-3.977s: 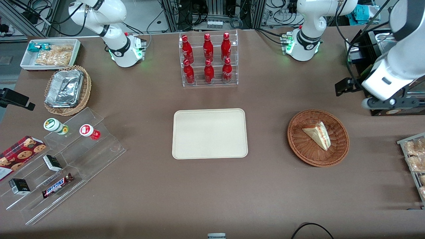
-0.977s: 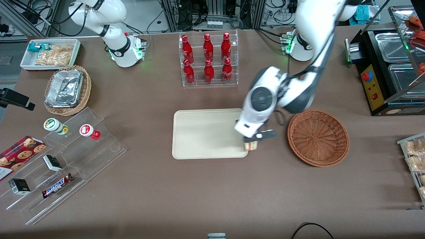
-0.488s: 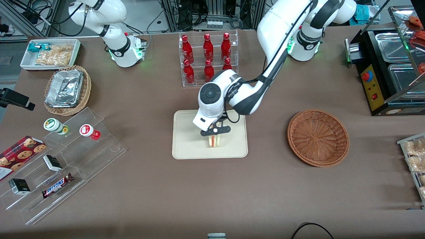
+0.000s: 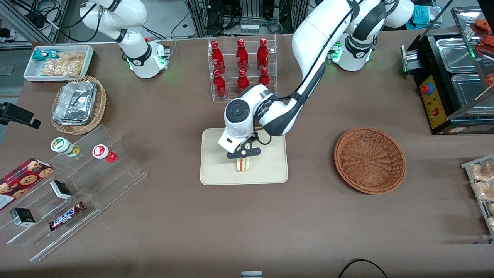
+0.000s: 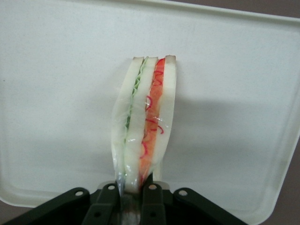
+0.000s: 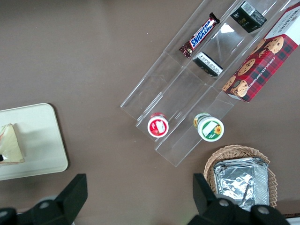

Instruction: Place sandwich from basket to tray

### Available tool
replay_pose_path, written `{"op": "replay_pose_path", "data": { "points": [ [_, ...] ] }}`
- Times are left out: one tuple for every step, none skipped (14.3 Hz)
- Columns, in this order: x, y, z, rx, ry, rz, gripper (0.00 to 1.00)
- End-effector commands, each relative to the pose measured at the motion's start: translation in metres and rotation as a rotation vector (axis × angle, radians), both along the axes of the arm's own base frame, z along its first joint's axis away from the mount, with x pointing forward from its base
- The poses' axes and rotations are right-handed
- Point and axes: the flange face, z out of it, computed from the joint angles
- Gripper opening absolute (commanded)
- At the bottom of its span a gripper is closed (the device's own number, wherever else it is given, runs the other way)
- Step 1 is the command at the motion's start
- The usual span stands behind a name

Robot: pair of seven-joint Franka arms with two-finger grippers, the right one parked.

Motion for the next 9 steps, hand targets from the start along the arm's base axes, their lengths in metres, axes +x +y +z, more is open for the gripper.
{"op": "replay_pose_path", "data": {
  "points": [
    [0.003, -0.006, 0.004, -0.002, -0.02, 0.022, 1.0],
    [0.003, -0.006, 0.01, -0.005, -0.024, 0.022, 1.0],
    [0.004, -0.005, 0.017, -0.007, -0.03, 0.023, 1.0],
    [0.006, -0.003, 0.03, -0.011, -0.04, 0.032, 1.0],
    [0.007, 0.0, 0.041, -0.007, -0.039, 0.053, 1.0],
    [0.007, 0.005, 0.063, 0.001, -0.045, 0.056, 1.0],
    [0.005, 0.012, 0.08, 0.034, -0.041, 0.059, 1.0],
    [0.009, 0.027, 0.095, 0.083, -0.027, 0.097, 1.0],
    [0.01, 0.039, 0.103, 0.122, -0.012, 0.106, 1.0]
  ]
}}
